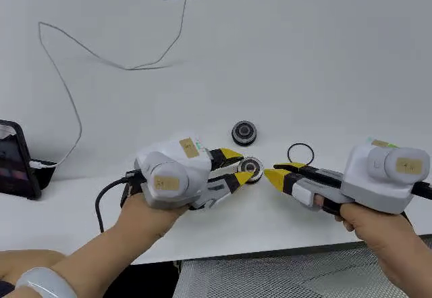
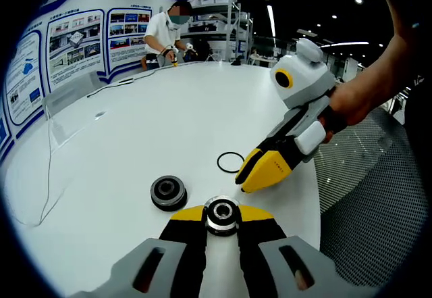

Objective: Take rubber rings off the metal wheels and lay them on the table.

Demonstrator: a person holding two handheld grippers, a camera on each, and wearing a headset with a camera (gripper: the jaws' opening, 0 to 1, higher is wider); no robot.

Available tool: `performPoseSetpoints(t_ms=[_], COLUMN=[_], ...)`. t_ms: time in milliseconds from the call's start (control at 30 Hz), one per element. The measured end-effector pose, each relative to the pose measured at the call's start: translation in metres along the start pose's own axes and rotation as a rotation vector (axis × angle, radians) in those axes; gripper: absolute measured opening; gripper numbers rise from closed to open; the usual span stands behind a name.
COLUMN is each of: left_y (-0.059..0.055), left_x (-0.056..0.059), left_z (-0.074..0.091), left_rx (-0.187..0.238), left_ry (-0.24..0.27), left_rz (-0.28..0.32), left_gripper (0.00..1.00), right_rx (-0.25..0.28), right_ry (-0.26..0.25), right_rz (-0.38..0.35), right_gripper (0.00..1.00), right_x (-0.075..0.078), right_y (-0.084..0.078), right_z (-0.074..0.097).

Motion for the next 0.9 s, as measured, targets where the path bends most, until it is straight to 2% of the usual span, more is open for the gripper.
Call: performPoseSetpoints(t_ms=[267, 500, 900], left_y=[0.000, -0.007, -0.008], left_x=[-0.001, 0.000, -0.001], left_z=[-0.006, -0.010, -0.012], left_rx=[-0.023, -0.058, -0.074], left_ry=[-0.011, -0.022, -0.024], left_rz=[-0.023, -0.043, -0.063], left_gripper=[0.16, 0.15, 0.14], right_rx=[-0.007, -0.006, -0.004], right_ry=[0.008, 0.007, 0.009], right_rz=[0.004, 0.001, -0.004], right_gripper=[0.15, 0.15, 0.15], right_x=[-0.002, -0.002, -0.002], right_y=[-0.001, -0.001, 0.001], right_z=[-0.001, -0.003, -0.005])
Point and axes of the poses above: the centre of the closed fingertips' face, and the gripper's own axes: z roughly backward along the fingers, x roughly to its right, y roughly out of its top, the point moved 1 cm from there along z, roughly backward along the fingers, and after that the axes turned 12 degrees about -y, right-handed, at the moved point
